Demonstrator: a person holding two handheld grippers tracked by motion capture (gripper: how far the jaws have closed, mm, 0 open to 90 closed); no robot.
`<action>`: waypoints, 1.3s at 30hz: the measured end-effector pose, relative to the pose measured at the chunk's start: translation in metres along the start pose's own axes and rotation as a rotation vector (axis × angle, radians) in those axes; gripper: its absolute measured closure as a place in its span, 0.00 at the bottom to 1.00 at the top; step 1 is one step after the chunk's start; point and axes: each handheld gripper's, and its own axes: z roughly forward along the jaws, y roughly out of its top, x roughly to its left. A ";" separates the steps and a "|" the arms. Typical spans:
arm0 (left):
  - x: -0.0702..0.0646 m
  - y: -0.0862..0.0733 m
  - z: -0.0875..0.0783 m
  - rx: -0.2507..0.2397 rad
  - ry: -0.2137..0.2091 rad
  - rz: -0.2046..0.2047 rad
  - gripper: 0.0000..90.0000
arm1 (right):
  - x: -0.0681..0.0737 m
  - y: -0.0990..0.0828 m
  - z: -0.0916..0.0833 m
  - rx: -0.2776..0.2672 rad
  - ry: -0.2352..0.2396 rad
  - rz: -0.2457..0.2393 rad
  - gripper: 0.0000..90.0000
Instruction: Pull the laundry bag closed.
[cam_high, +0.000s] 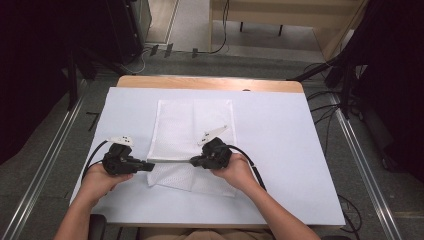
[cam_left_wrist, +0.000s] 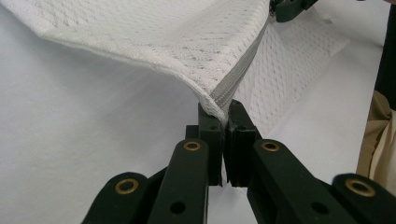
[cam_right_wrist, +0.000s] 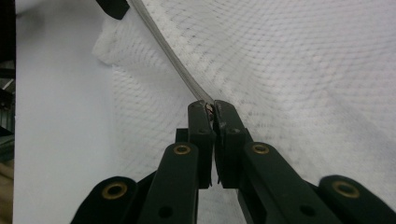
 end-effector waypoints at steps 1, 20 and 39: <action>0.000 0.000 0.000 0.000 -0.001 -0.002 0.98 | -0.001 -0.001 -0.001 -0.004 0.000 0.000 0.98; -0.001 -0.001 0.000 0.003 0.000 -0.004 0.98 | -0.014 -0.021 -0.017 0.002 -0.021 0.043 0.98; 0.001 -0.002 -0.002 0.009 -0.006 0.000 0.98 | -0.022 -0.033 -0.029 0.015 -0.041 0.068 0.98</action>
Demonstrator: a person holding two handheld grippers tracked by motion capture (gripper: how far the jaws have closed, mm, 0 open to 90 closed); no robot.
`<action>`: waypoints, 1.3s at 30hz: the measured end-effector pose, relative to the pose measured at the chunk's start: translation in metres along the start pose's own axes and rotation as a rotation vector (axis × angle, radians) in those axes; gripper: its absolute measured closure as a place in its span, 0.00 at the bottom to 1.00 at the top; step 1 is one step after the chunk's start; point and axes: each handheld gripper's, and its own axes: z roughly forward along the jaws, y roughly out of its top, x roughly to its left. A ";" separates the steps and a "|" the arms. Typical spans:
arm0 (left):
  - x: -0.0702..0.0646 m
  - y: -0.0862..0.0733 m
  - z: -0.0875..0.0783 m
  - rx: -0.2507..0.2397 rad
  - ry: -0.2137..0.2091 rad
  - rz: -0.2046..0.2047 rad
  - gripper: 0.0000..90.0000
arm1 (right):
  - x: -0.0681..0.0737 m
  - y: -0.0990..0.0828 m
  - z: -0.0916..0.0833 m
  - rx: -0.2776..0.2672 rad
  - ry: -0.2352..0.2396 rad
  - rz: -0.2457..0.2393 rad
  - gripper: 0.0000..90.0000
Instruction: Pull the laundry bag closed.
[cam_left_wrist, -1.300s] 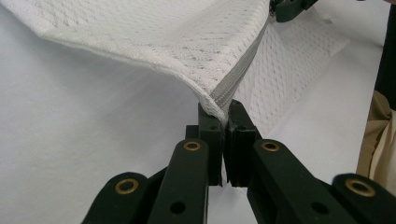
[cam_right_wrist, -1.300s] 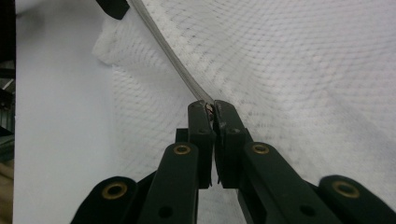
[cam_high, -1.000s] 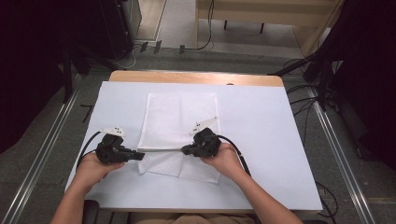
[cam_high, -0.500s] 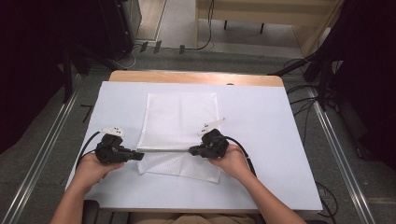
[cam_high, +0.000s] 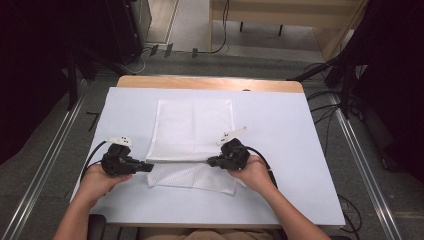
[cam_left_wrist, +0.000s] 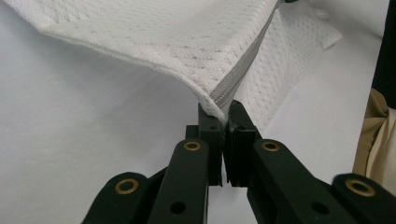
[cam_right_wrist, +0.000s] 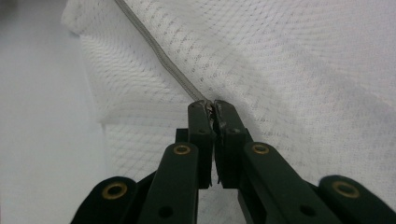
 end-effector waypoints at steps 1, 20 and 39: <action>0.000 0.000 0.000 0.000 -0.003 0.001 0.98 | 0.000 0.000 0.000 0.001 -0.003 -0.001 0.98; 0.001 -0.001 -0.001 -0.003 -0.006 -0.006 0.98 | -0.010 -0.013 -0.011 0.021 -0.027 0.022 0.98; 0.001 -0.001 -0.001 0.005 -0.010 -0.004 0.98 | -0.020 -0.024 -0.027 0.024 -0.043 0.045 0.98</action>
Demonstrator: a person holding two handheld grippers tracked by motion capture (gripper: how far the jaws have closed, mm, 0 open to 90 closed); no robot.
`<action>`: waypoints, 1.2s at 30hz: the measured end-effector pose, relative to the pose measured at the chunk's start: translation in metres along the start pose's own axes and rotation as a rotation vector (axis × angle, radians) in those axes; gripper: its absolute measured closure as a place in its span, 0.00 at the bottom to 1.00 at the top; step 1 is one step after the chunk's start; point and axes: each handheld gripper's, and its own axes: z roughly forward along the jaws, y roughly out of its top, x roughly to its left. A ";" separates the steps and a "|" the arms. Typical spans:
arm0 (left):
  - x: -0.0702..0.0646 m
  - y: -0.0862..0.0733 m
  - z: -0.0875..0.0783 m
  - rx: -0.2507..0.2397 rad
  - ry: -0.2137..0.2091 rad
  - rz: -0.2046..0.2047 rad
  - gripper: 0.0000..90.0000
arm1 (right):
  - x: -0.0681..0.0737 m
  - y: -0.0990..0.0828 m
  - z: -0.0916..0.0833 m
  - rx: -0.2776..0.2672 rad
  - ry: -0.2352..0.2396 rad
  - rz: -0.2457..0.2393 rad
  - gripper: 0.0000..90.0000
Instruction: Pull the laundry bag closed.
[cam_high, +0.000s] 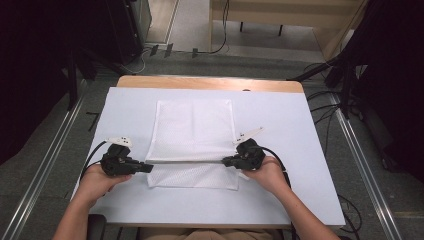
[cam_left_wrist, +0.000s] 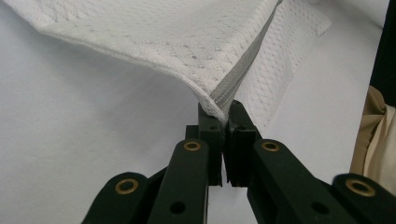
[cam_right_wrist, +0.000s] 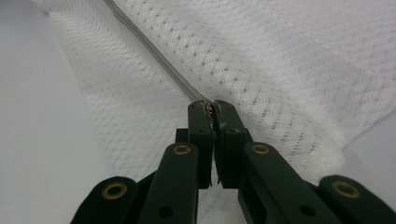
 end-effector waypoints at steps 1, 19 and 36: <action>0.000 0.000 0.000 0.002 -0.003 -0.001 0.98 | 0.000 0.000 0.000 0.001 0.000 -0.003 0.98; 0.001 -0.001 0.002 0.015 -0.005 -0.001 0.98 | -0.008 -0.012 -0.012 0.011 -0.016 0.020 0.98; 0.002 0.000 0.004 0.012 -0.039 -0.030 0.75 | -0.008 -0.012 -0.016 -0.060 -0.026 0.026 0.83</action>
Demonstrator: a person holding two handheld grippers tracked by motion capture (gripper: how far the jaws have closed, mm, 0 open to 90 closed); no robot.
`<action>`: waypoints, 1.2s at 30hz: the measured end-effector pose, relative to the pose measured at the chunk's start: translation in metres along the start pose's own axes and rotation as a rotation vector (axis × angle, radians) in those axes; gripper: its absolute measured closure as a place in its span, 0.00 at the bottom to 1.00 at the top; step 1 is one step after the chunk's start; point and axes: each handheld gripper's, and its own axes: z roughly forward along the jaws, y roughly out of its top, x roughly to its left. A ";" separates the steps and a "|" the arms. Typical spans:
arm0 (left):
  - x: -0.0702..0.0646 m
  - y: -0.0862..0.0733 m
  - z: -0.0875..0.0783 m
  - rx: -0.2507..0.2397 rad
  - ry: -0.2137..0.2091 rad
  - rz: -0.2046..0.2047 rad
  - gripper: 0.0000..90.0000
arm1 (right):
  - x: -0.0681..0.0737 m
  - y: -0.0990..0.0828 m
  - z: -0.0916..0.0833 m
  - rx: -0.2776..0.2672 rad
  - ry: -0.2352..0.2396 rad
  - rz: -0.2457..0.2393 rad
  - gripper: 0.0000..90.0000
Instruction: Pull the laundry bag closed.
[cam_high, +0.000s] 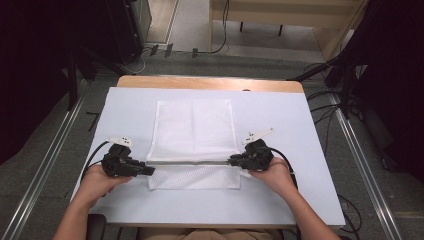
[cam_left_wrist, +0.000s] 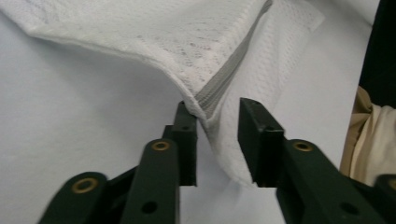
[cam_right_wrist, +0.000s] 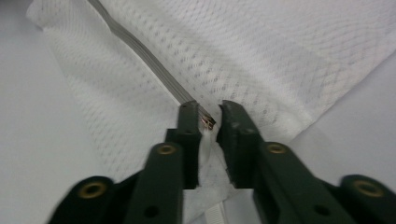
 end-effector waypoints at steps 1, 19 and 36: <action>-0.001 0.001 0.000 -0.001 0.013 0.000 0.71 | -0.001 0.000 -0.001 -0.011 0.000 0.007 0.81; 0.007 0.000 -0.016 -0.159 0.250 -0.022 0.41 | -0.017 -0.011 -0.026 -0.169 -0.158 0.033 0.38; 0.019 -0.006 -0.029 -0.221 0.401 -0.100 0.39 | -0.053 -0.032 -0.051 -0.230 -0.296 0.110 0.31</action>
